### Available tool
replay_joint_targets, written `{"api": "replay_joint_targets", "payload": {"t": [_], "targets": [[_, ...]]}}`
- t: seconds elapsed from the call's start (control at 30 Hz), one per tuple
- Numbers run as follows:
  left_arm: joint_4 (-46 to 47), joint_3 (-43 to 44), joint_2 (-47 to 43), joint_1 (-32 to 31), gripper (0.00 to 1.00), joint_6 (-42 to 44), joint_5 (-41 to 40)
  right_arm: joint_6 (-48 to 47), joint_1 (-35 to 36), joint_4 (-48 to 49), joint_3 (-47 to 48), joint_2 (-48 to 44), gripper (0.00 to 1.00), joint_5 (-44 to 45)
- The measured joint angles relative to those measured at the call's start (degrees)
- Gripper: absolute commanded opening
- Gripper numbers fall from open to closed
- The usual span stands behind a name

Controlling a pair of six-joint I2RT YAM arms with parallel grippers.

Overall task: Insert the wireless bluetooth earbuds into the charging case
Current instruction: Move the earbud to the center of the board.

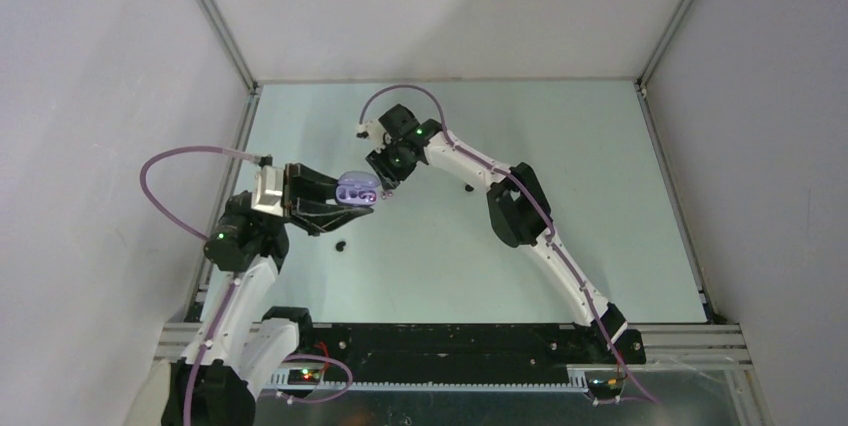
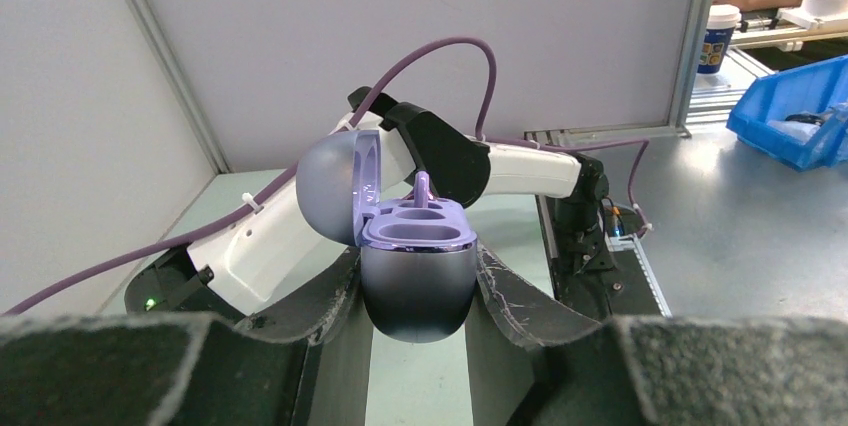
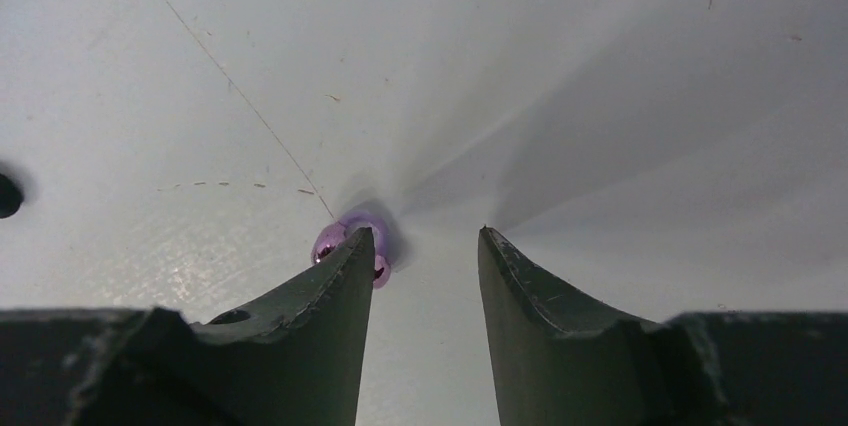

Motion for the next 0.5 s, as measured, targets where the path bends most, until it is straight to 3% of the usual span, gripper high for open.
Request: {"api": "replay_joint_targets", "payload": {"t": [0.17, 0.5], "targets": [[-0.02, 0.0, -0.28, 0.02, 0.0, 0.0, 0.0, 0.15, -0.44, -0.02, -0.42, 0.04, 0.41, 0.2], [-0.02, 0.0, -0.31, 0.02, 0.0, 0.02, 0.0, -0.57, -0.57, -1.25, -0.46, 0.04, 0.44, -4.22]]}}
